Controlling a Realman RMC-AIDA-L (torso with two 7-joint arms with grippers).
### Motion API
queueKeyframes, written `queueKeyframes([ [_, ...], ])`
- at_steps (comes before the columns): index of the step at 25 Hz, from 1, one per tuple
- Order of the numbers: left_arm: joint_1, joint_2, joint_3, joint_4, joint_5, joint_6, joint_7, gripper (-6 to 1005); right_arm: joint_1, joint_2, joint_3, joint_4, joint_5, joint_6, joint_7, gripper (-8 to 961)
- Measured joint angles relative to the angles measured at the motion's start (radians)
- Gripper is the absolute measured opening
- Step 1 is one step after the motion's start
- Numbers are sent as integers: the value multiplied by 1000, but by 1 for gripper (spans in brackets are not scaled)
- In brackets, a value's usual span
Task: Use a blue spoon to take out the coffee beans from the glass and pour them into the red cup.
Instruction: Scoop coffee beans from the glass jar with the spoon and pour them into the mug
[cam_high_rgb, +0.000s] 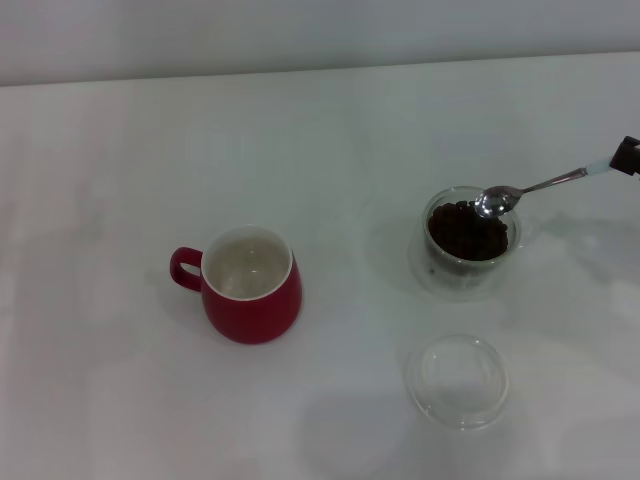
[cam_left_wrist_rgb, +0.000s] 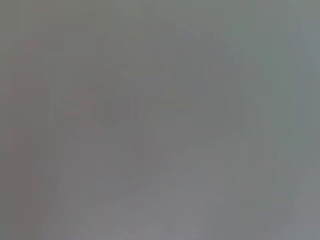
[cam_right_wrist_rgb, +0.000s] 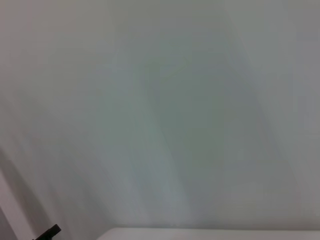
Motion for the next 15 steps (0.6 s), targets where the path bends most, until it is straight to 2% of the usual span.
queueKeyframes([
  [8,-1,0,0,4,-1,0,0,778,24,6,0,0,6,6,-22,147],
  [15,-1,-1,0,5,-1,1,-6,777,52,25,-32,2,6,60,-35,147],
])
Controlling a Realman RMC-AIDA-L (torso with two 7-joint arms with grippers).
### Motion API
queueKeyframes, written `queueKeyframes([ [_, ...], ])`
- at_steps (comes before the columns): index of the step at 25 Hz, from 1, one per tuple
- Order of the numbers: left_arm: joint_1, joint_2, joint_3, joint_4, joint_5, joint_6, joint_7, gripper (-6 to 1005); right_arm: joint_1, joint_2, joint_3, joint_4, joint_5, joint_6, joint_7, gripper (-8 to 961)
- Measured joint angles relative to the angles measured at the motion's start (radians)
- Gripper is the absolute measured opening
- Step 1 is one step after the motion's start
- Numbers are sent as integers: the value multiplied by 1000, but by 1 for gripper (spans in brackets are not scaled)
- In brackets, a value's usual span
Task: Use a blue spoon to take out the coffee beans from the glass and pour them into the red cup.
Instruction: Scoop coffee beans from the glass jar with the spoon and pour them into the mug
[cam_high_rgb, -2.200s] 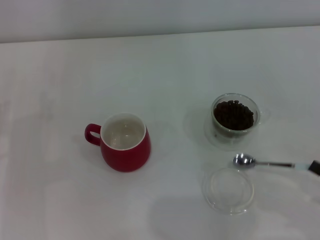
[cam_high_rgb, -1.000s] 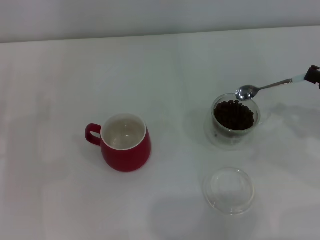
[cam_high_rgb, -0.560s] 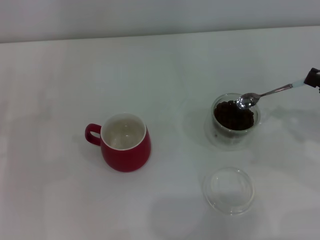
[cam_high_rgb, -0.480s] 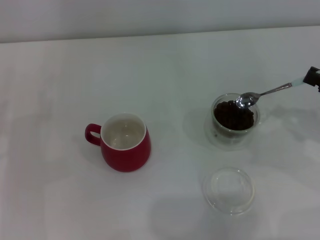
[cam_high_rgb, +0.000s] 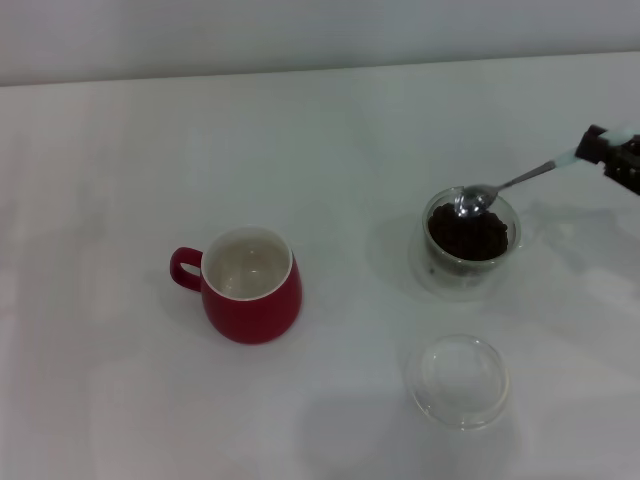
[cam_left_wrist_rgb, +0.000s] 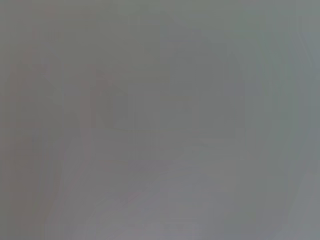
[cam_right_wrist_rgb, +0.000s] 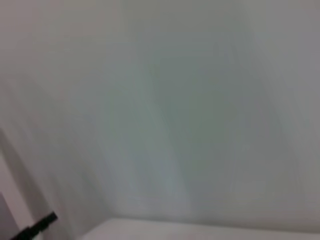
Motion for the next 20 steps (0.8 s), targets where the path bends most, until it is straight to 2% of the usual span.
queueKeyframes([
  [20,0,-1,0,12,4,7,-5,777,1,6,-97,0,-1,73,-26,148],
])
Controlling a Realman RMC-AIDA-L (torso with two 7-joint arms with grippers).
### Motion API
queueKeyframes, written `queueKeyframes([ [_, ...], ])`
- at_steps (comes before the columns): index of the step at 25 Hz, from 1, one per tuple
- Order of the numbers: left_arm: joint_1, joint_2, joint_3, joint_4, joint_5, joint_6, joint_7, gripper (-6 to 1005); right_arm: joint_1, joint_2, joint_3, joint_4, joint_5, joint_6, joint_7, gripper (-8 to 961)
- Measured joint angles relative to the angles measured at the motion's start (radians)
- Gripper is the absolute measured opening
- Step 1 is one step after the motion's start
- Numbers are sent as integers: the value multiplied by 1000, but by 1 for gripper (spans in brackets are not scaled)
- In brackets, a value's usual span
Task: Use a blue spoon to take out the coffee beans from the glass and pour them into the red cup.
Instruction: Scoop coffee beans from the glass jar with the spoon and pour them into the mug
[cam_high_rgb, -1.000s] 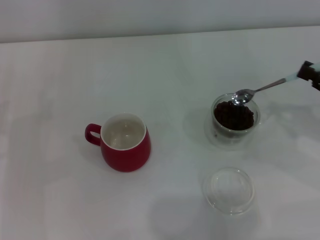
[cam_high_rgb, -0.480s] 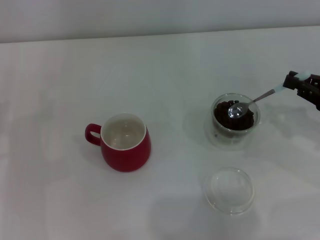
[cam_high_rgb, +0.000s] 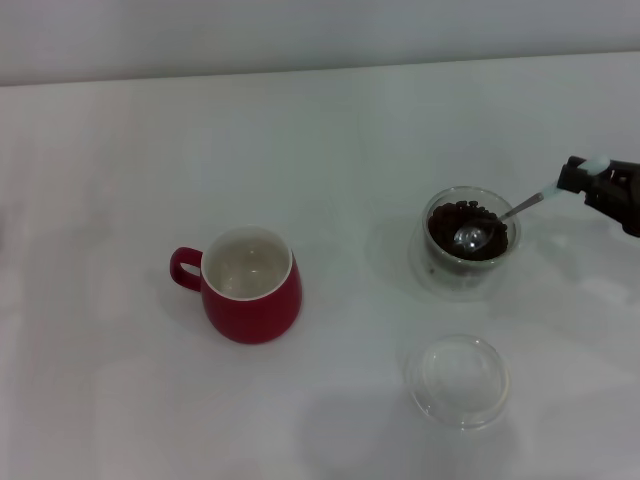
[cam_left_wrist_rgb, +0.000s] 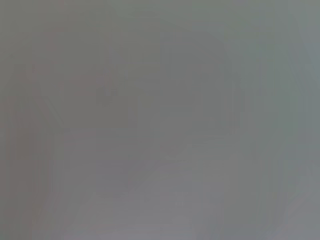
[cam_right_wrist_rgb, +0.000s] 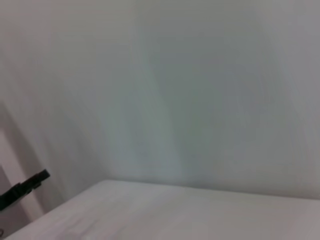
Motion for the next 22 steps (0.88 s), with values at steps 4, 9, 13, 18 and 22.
queueKeyframes([
  [4,0,0,0,0,-1,1,0,777,0,0,-11,-1,-1,3,1,148],
  [9,-3,0,0,0,0,-3,0,778,1,0,-12,-4,-5,0,10,148],
  [13,-7,0,0,0,1,-5,0,778,2,0,-13,-8,-6,-1,18,148],
  [18,-8,0,0,0,1,-7,0,778,2,2,-14,-10,-6,2,53,148],
  [22,-9,0,0,-3,1,-10,1,777,5,6,-23,-11,-6,10,71,148],
])
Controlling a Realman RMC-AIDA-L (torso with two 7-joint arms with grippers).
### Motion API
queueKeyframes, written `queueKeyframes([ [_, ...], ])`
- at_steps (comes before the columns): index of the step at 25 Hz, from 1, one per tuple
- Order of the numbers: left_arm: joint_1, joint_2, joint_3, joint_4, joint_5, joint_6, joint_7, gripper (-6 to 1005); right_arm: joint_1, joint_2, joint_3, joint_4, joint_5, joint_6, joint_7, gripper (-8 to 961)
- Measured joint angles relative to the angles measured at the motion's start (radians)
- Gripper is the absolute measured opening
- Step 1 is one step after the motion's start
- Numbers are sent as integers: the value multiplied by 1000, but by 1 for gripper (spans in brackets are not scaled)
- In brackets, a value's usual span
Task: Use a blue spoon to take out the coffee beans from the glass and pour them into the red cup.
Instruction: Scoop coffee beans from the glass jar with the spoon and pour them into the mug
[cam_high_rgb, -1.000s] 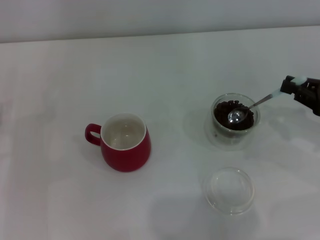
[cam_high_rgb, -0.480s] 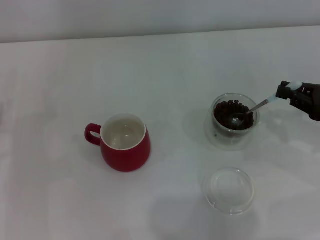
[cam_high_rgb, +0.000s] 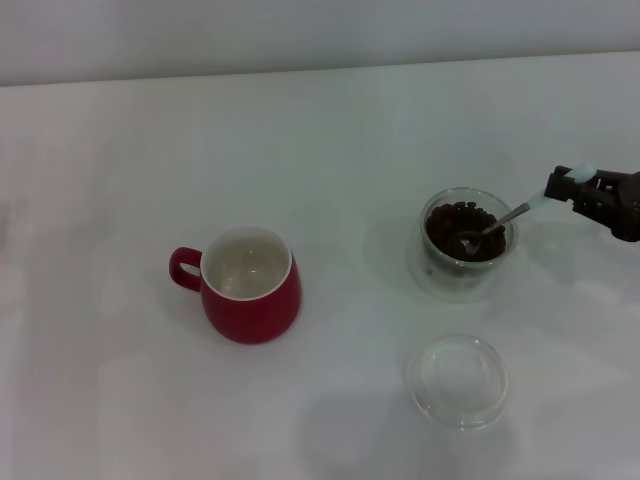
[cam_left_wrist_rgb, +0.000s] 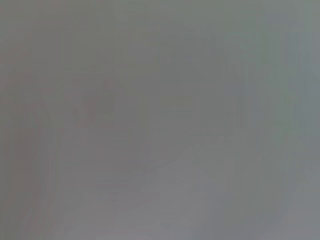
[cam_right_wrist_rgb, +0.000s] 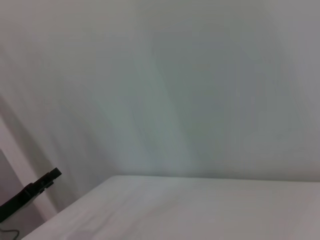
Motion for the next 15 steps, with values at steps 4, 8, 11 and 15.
queueKeyframes([
  [4,0,0,0,-3,0,-8,0,777,5,4,-2,0,0,32,48,148],
  [8,0,0,0,-7,-2,-20,2,777,9,4,-2,0,3,74,97,148],
  [11,0,1,0,-7,-2,-23,2,777,14,5,-2,3,0,89,124,148],
  [15,1,2,0,-7,-3,-23,2,778,20,6,-3,3,-1,103,155,148],
])
